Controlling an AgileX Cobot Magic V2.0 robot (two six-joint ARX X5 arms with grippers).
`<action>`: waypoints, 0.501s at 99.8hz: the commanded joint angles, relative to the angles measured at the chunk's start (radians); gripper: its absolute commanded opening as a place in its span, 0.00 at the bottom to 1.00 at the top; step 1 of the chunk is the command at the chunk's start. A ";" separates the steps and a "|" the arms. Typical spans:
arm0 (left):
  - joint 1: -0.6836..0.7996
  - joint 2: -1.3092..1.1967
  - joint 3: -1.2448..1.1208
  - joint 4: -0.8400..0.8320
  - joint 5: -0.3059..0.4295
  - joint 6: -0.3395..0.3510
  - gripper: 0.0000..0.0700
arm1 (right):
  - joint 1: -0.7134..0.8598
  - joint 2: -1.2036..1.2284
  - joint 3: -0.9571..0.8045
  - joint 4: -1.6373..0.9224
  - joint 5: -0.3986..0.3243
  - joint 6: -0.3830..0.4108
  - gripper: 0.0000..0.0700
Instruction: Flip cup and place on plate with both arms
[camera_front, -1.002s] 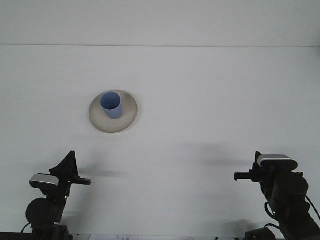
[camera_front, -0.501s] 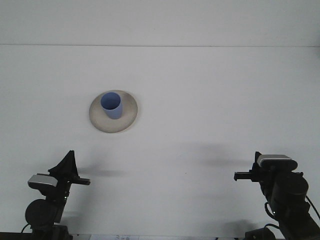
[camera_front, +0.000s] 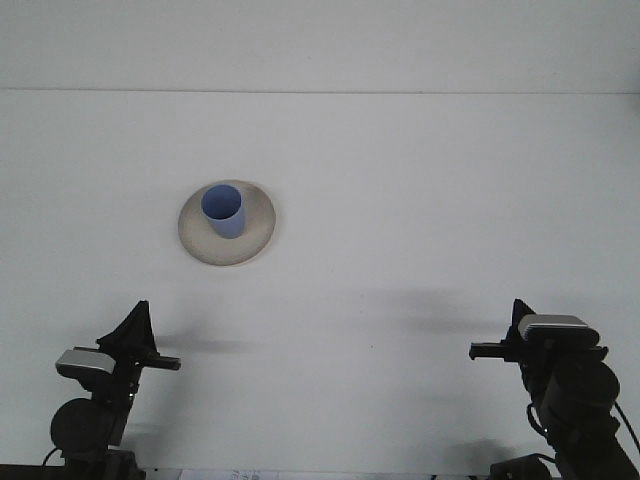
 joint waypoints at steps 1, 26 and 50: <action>0.001 -0.001 -0.019 0.014 0.003 -0.003 0.02 | -0.004 -0.038 -0.069 0.117 0.004 0.007 0.00; 0.001 -0.001 -0.019 0.014 0.003 -0.003 0.02 | -0.091 -0.251 -0.372 0.391 0.001 0.011 0.00; 0.001 -0.001 -0.019 0.014 0.003 -0.003 0.02 | -0.181 -0.399 -0.541 0.464 -0.016 0.011 0.00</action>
